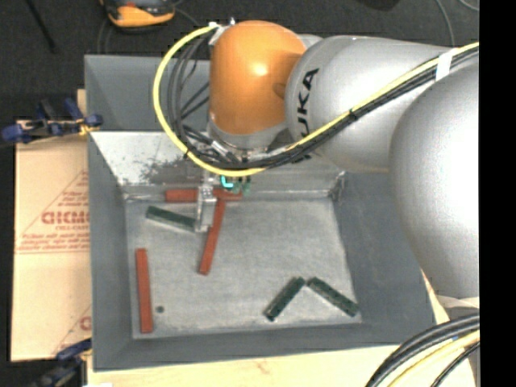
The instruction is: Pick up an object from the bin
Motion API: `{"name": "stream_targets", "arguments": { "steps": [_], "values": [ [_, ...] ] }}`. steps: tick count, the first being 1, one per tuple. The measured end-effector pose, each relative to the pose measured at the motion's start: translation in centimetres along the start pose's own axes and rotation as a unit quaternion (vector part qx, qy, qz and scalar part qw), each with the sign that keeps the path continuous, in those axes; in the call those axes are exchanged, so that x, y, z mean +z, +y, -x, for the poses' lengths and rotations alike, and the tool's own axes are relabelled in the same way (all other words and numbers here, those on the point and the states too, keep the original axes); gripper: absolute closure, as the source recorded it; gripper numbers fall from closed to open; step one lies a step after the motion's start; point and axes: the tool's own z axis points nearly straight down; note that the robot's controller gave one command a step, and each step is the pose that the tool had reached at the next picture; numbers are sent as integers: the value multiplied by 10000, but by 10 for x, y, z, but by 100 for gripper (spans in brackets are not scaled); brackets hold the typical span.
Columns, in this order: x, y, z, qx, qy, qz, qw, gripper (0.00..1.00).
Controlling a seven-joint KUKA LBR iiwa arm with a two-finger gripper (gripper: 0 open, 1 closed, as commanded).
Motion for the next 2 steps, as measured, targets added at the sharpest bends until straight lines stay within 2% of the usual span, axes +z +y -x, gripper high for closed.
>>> {"name": "stream_targets", "arguments": {
  "steps": [1,2],
  "values": [
    [-5,-1,2,13,-43,8,10000,0],
    [31,-8,11,-275,-82,5,9996,0]
  ]
}}
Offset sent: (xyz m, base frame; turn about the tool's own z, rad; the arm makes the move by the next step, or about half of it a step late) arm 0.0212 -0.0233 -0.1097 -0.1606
